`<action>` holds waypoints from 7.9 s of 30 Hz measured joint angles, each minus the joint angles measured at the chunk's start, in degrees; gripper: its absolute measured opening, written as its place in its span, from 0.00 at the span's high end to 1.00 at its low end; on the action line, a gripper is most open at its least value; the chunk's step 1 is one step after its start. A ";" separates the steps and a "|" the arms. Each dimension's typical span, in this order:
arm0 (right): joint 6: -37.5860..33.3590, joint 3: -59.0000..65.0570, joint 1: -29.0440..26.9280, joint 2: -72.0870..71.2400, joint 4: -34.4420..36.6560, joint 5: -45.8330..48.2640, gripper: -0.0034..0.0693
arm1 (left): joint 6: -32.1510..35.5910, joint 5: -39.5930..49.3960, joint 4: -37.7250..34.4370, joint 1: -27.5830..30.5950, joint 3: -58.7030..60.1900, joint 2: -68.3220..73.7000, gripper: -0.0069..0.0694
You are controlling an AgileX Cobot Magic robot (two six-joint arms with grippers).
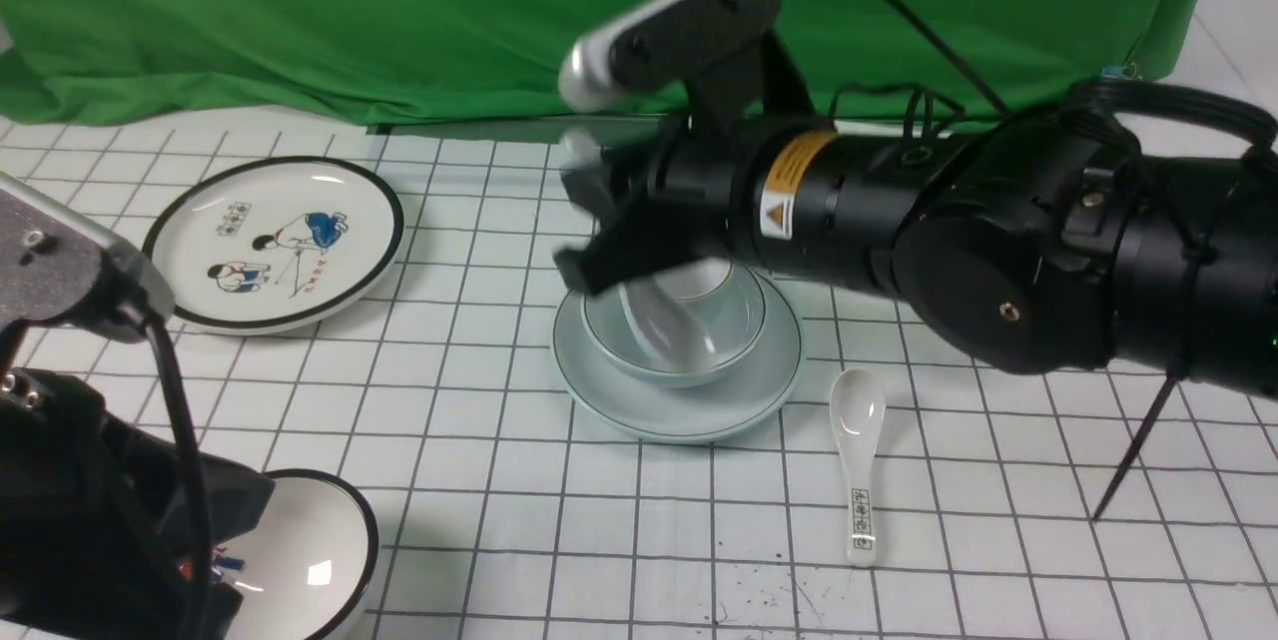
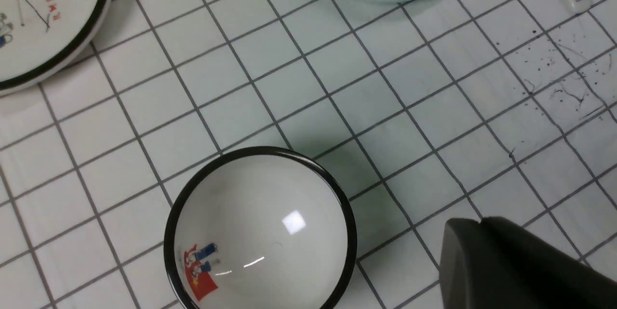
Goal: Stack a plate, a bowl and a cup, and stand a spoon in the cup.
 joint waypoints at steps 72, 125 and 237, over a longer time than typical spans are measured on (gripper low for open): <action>-6.94 31.19 -9.97 -60.69 -0.41 12.30 0.91 | -12.58 -11.40 13.70 0.00 11.07 -35.21 0.95; -3.64 69.81 -48.06 -94.59 2.60 20.40 0.94 | -12.29 -11.40 14.34 0.00 11.24 -35.21 0.95; -3.64 69.81 -47.81 -94.63 2.92 20.46 0.63 | -2.82 -38.19 0.66 26.17 45.72 -44.76 0.95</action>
